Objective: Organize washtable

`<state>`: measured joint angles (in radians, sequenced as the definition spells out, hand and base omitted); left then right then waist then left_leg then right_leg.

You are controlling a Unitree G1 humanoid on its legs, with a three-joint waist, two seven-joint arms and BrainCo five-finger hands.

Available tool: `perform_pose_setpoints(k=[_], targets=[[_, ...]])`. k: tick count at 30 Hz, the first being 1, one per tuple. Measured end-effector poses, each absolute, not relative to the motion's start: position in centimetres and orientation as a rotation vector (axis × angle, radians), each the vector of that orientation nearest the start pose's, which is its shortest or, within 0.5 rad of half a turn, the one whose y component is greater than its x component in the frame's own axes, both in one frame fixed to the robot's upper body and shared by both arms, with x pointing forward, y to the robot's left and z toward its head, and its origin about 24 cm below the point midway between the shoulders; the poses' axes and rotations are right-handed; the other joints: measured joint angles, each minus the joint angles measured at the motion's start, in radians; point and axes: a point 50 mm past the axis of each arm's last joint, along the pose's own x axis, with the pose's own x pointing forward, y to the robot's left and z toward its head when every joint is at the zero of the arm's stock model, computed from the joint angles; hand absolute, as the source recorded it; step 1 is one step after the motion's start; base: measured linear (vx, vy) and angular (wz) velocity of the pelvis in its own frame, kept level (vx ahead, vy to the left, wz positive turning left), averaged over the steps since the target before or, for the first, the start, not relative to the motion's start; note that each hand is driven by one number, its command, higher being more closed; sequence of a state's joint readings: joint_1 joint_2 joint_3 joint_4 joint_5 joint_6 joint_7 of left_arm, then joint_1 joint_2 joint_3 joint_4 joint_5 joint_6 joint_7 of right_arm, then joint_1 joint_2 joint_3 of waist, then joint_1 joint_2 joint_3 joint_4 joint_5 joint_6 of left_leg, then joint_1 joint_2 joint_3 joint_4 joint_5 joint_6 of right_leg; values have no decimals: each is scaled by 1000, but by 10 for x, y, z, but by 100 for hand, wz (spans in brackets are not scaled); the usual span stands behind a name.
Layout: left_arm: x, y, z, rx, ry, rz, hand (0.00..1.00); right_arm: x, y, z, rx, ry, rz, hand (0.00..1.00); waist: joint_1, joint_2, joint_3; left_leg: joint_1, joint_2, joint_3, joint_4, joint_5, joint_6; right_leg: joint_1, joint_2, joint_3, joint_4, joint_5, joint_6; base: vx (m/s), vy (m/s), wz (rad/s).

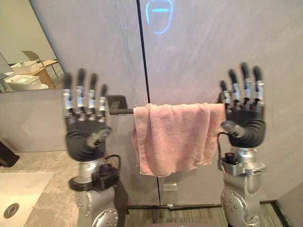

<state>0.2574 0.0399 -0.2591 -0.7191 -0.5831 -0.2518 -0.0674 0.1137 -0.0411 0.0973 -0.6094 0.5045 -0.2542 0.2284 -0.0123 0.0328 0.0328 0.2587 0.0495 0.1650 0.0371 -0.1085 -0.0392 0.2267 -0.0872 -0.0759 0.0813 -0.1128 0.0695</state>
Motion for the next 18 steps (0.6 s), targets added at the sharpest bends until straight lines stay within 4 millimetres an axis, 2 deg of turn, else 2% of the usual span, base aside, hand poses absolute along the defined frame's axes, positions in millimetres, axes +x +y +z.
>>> perform_pose_setpoints(k=[4,6,11,16,18], targets=[[173,109,155,-675,-560,-440,0,190,-139,170,348,-721,434,0,-1,0,0,0,0,5,-2,0,0,-2,0,6,-1,0,0,-59,-8,-5],[172,99,147,-692,-502,-521,0,187,-140,161,300,-655,486,0,-1,0,0,0,0,8,-4,0,0,-4,1,10,-4,0,0,-46,-15,-4],[173,90,132,-662,-406,-599,0,183,-144,146,178,-522,589,0,-2,0,1,1,2,19,-12,0,0,-7,5,21,-14,5,1,-19,-13,-7],[172,85,112,-597,-290,-647,0,184,-149,113,-19,-306,652,0,-2,-2,2,8,1,30,-19,0,0,-15,6,30,-15,7,1,-2,-13,-6],[172,83,108,-569,-265,-659,0,181,-150,102,-48,-247,658,0,-3,-2,2,8,1,31,-20,0,0,-16,6,31,-16,7,1,-34,-23,-2]])
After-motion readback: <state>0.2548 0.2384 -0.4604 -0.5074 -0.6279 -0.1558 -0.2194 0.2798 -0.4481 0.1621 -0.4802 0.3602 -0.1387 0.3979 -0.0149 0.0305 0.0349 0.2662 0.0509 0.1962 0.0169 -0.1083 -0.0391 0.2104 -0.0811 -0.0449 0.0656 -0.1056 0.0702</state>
